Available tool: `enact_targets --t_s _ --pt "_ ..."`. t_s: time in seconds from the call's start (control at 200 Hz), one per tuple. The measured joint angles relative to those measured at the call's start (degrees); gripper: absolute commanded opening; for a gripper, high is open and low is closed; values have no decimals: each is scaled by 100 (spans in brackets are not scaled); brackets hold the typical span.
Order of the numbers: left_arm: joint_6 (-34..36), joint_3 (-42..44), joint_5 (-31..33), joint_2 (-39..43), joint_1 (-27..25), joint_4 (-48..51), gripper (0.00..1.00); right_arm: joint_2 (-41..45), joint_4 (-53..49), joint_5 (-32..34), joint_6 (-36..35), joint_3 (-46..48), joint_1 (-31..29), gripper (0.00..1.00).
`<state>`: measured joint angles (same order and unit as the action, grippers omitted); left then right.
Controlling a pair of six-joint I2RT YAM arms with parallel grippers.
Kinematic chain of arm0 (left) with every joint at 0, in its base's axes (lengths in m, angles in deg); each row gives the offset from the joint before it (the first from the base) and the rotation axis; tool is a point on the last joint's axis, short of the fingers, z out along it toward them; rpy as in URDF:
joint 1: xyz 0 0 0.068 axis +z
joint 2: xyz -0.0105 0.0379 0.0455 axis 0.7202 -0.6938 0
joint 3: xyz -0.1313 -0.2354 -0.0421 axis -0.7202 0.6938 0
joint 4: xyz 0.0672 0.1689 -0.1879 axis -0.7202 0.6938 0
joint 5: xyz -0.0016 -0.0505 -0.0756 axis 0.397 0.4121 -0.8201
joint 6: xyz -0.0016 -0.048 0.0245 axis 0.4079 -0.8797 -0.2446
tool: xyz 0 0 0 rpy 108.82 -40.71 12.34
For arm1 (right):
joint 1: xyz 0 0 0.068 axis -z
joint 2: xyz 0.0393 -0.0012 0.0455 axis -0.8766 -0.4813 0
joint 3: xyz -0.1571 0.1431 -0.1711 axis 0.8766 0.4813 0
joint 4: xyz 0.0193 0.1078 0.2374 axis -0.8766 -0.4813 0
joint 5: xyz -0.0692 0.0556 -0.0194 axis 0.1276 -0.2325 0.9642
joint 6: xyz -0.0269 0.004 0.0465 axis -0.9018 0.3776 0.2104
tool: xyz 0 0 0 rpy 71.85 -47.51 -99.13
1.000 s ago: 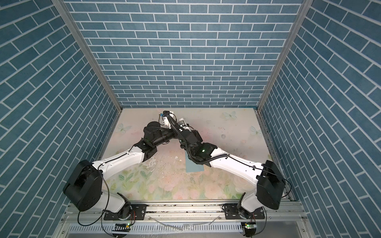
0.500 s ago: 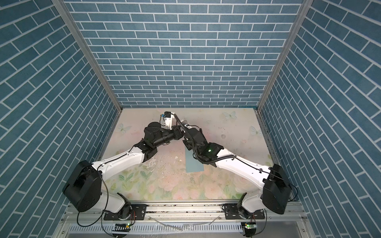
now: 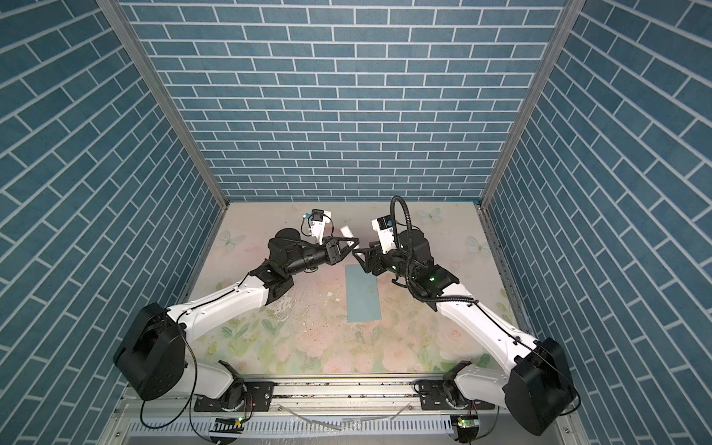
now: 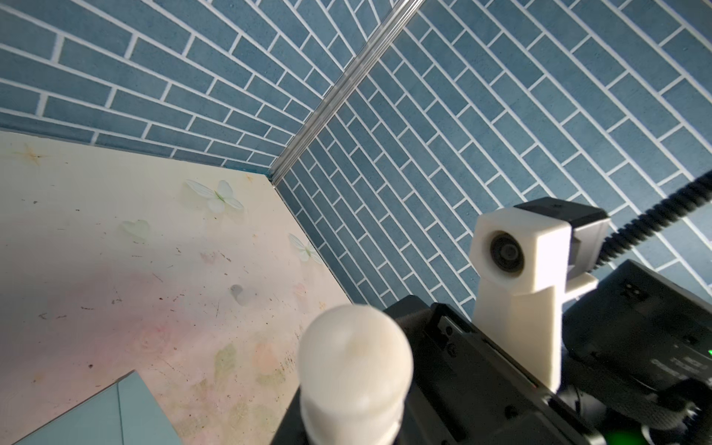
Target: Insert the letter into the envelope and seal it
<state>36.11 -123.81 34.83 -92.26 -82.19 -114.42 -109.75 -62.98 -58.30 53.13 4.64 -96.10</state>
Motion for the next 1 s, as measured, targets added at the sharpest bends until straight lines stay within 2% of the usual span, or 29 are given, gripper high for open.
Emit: enact_targets --t_s 0.395,0.675,0.875,0.995 --pt "-428 31 -286 -2 85 -616 0 -173 2256 -1816 1368 782 597 50" --pt "-597 74 -380 -9 98 -811 0 -378 2872 -2177 1707 828 645 45" --pt "-686 74 -380 -52 109 -876 0 -531 3174 -2361 1814 828 645 35" --pt "-745 79 -376 -116 125 -920 0 -619 3307 -2457 1910 828 645 24"
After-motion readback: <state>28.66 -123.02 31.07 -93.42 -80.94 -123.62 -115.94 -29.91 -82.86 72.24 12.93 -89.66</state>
